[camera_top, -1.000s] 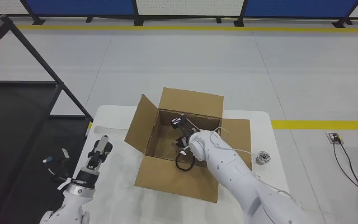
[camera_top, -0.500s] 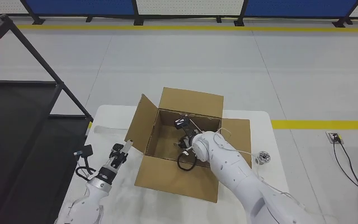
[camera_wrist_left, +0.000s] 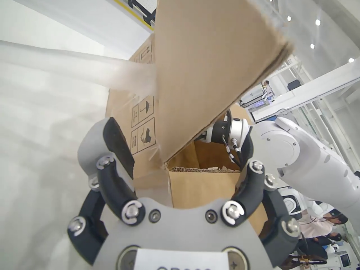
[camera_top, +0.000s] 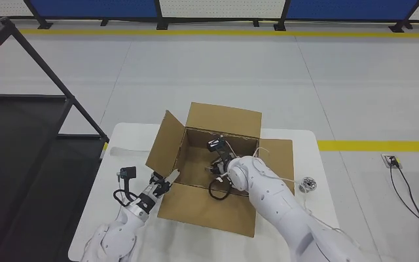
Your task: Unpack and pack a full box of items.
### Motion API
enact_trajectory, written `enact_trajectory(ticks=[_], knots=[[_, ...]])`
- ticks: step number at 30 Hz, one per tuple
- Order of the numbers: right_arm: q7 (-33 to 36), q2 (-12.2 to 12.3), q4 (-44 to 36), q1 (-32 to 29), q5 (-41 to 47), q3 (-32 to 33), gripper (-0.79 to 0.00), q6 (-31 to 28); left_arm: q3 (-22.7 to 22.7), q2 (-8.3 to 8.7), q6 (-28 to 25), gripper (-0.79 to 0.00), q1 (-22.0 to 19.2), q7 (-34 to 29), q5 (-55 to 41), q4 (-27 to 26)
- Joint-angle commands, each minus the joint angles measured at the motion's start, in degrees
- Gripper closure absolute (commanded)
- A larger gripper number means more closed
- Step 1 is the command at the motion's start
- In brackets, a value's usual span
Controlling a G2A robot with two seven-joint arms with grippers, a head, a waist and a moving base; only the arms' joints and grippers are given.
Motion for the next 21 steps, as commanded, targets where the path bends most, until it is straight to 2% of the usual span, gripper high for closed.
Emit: enact_trajectory(ticks=[1,12,21], knots=[[0.24,0.08,-0.50,-0.16,-0.54,0.11,-0.785,-0.09,0.66,-0.03,-0.13,-0.785,-0.22,-0.24,0.43,0.21],[2.00,0.58,-0.84,0.41,-3.54,0.89,-0.785,-2.94,2.19,0.30,-1.80,-0.785,0.78,-3.68,2.42,-1.09],[4.14,0.11,-0.59,1.34,-7.94,0.14,-0.785,-3.88,1.52,0.68,-2.17,-0.785,2.25,-4.63,2.13,-3.31]])
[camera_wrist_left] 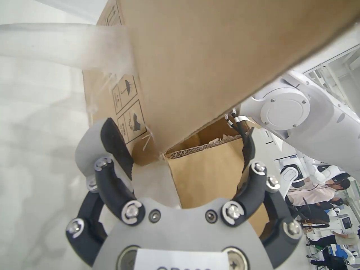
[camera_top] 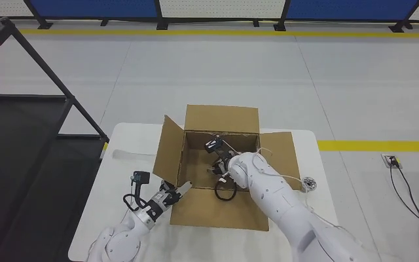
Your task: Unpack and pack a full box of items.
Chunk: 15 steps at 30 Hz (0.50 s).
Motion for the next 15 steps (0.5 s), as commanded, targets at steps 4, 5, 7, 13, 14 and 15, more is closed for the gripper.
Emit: enact_trajectory(ticks=[4,5,7,13,14,15], knots=[[1.07,-0.71,0.26,0.19,-1.10,-0.15,-0.785,-0.42,-0.34,0.19,-0.24,-0.785,0.80,-0.60,-0.89,-1.16],[1.26,-0.88,0.36,0.24,-1.32,-0.21,-0.785,-0.81,-0.31,0.21,-0.37,-0.785,0.93,-0.84,-1.17,-1.36],[1.55,-1.23,0.77,0.32,-1.61,-0.24,-0.785,-0.95,-0.29,0.28,-0.57,-0.785,1.15,-1.41,-1.88,-1.76],[2.78,-2.44,2.43,0.55,-1.75,-0.08,-0.339,-0.57,0.13,0.44,-1.03,-0.785,1.63,-2.30,-2.04,-2.47],[2.77,-2.62,2.76,0.59,-1.66,0.01,-0.317,-0.70,0.18,0.46,-1.03,-0.785,1.65,-2.38,-1.98,-2.52],[2.78,-2.79,3.11,0.66,-1.67,0.06,-0.314,-0.81,0.19,0.49,-1.01,-0.785,1.66,-2.37,-1.98,-2.55]])
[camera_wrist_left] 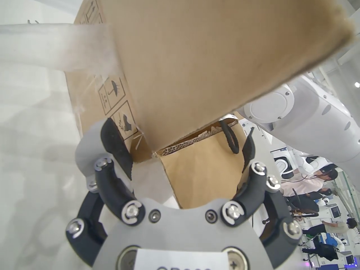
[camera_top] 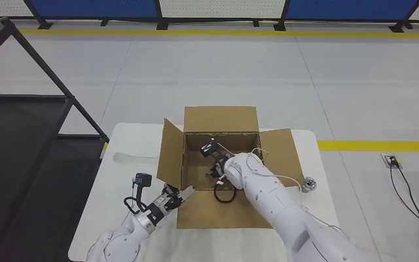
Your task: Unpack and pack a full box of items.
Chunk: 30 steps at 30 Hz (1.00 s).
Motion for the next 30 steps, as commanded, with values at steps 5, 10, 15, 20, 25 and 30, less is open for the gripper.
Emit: enact_trajectory(ticks=[5,10,15,20,25,30], knots=[[0.15,-0.80,1.79,0.41,-0.44,0.18,-0.259,-0.88,-0.07,0.17,0.15,-0.785,0.10,-0.09,0.17,-0.17],[0.62,-0.99,2.86,0.94,-1.28,0.21,-0.271,-4.05,-0.13,0.30,0.33,-0.785,0.16,0.00,0.36,-0.25],[1.39,-0.91,3.32,1.39,-2.75,-0.07,-0.280,-9.05,0.06,0.41,0.42,-0.785,0.09,-0.03,0.77,-0.32],[1.52,-0.73,3.33,1.90,-4.02,-0.20,-0.274,-12.83,0.26,0.51,0.65,-0.785,-0.03,0.09,1.53,-0.41],[3.12,-0.69,2.95,2.56,-5.33,-0.36,-0.332,-14.21,0.43,0.61,0.87,-0.785,-0.09,0.06,1.90,-0.48],[4.43,-1.03,1.73,2.96,-6.15,-0.33,-0.477,-12.42,0.68,0.68,1.18,-0.785,-0.35,0.08,2.16,-0.40]])
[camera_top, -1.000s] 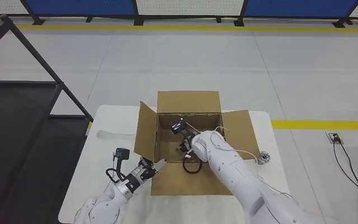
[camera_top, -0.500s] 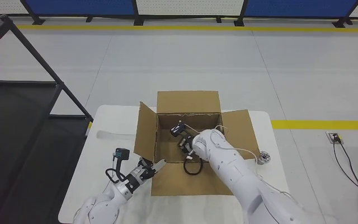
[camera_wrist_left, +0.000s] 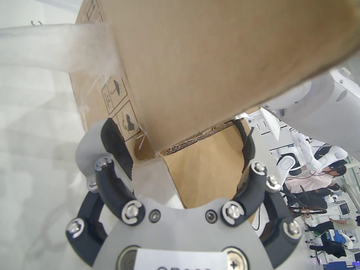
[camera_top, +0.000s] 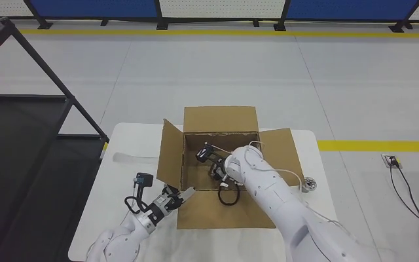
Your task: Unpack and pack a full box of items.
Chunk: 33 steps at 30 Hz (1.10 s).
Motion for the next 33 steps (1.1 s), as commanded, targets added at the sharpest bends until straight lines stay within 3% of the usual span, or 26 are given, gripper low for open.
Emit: enact_trajectory(ticks=[1,6,13,17,25,33], knots=[[0.31,-0.20,-0.48,-0.04,-0.28,0.00,-0.493,1.06,0.14,0.01,0.12,-0.785,-0.11,0.03,0.02,0.00],[0.40,-0.82,-0.65,-0.44,-0.64,0.08,-0.560,2.81,0.32,0.07,0.34,-0.785,-0.28,0.12,-0.17,-0.04],[-1.09,-1.55,0.73,-0.60,-0.72,0.37,-0.499,1.81,-0.26,0.26,0.19,-0.785,-0.08,0.56,-0.63,0.08],[-1.04,-1.97,1.50,-0.76,-0.89,0.46,-0.388,1.81,-0.31,0.33,0.26,-0.785,0.03,0.64,-0.86,0.06],[1.55,-2.45,2.63,-0.08,-2.24,0.18,-0.382,-1.11,-0.31,0.47,0.14,-0.785,0.08,0.86,-0.78,0.25],[2.41,-2.05,4.28,1.27,-3.15,0.54,-0.391,-0.42,-0.04,0.59,0.03,-0.785,-0.04,0.82,-0.59,0.10]])
